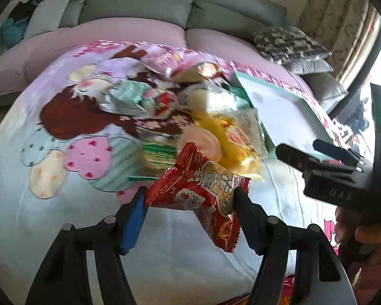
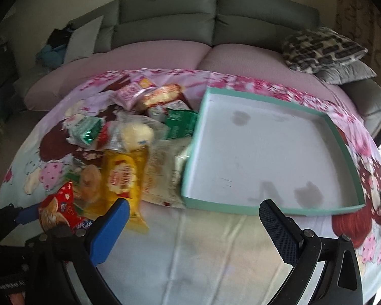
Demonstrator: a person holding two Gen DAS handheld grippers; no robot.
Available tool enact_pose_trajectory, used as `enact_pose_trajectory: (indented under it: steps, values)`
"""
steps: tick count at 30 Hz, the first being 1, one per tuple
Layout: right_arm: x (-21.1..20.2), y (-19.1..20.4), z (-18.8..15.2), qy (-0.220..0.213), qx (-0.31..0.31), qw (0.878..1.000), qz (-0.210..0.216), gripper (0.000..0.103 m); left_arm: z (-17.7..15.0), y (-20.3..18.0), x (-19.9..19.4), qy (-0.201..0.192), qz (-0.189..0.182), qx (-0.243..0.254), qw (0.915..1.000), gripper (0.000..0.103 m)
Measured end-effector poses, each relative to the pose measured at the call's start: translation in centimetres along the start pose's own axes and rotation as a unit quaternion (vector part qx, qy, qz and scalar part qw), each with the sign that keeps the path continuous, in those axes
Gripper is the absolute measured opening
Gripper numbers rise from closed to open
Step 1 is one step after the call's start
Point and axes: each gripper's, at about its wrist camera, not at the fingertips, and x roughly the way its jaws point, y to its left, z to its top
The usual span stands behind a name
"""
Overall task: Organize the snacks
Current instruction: 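Grasp the red chip bag from the pile with the left gripper, then grasp the yellow bread bag with the right gripper while the left gripper holds the red bag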
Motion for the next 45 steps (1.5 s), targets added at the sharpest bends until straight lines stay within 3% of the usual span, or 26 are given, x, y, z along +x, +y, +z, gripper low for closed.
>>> enact_pose_trajectory:
  steps: [11, 17, 29, 34, 45]
  values:
    - [1.8, 5.0, 0.1, 0.017, -0.062, 0.997, 0.049, 0.102, -0.1, 5.6, -1.1, -0.022, 0.02, -0.075, 0.9968, 0.069]
    - [2.9, 6.0, 0.3, 0.029, -0.065, 0.996, 0.051, 0.092, -0.4, 6.9, -0.9, -0.022, 0.022, -0.09, 0.9954, 0.069]
    - [4.3, 5.8, 0.4, 0.058, -0.044, 0.994, 0.082, 0.062, -0.5, 7.3, -0.3, -0.017, 0.018, -0.095, 0.9952, 0.069]
    - [5.0, 6.4, 0.6, 0.07, -0.053, 0.992, 0.085, 0.056, -0.6, 7.6, 0.3, -0.012, 0.018, -0.098, 0.9949, 0.069]
    - [6.0, 7.2, 0.4, 0.08, -0.064, 0.991, 0.09, 0.054, -0.8, 7.8, 1.0, -0.005, 0.018, -0.105, 0.9944, 0.069]
